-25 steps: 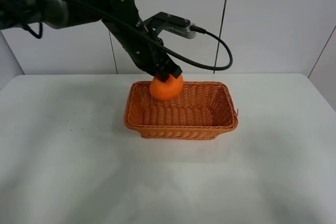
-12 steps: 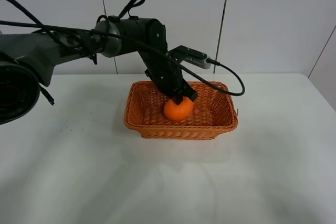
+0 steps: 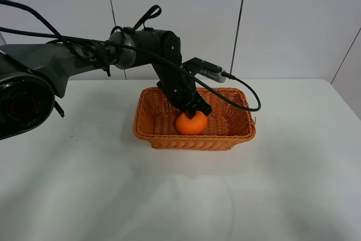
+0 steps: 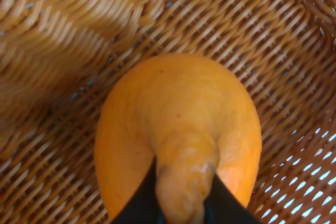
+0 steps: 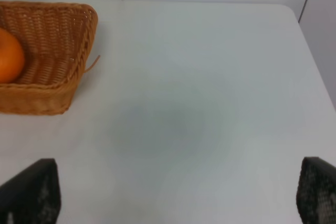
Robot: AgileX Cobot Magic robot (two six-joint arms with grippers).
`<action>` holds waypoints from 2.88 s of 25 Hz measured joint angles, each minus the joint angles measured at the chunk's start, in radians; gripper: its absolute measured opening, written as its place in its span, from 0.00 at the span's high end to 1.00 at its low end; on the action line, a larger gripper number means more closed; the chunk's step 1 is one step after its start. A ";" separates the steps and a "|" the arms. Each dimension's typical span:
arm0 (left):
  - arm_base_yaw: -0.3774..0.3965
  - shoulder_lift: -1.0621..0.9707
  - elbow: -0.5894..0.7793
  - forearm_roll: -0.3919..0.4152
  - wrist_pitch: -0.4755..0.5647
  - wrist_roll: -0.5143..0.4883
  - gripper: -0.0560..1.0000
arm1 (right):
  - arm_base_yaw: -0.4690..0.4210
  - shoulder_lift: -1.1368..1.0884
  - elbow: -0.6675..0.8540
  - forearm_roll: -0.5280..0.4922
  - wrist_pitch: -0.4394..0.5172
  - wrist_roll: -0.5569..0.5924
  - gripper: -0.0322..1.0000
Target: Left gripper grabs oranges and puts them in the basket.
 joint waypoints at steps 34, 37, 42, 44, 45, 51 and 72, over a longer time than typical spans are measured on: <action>0.000 -0.033 -0.157 0.152 0.158 -0.112 0.01 | 0.000 0.000 0.000 0.000 0.000 0.000 0.30; 0.000 -0.076 -0.158 0.172 0.175 -0.113 0.01 | 0.000 0.000 0.000 0.000 0.000 0.000 0.30; 0.003 -0.143 -0.160 0.212 0.203 -0.119 0.01 | 0.000 0.000 0.000 0.000 0.000 0.000 0.30; 0.015 -0.161 -0.160 0.216 0.213 -0.132 0.01 | 0.000 0.000 0.000 0.000 0.000 0.000 0.30; 0.025 -0.166 -0.160 0.217 0.223 -0.134 0.01 | 0.000 0.000 0.000 0.000 0.000 0.000 0.30; 0.124 -0.196 -0.163 0.220 0.250 -0.135 0.01 | 0.000 0.000 0.000 0.000 0.000 0.000 0.30; 0.535 -0.395 -0.095 0.233 0.278 -0.052 0.00 | 0.000 0.000 0.000 0.000 0.000 0.000 0.30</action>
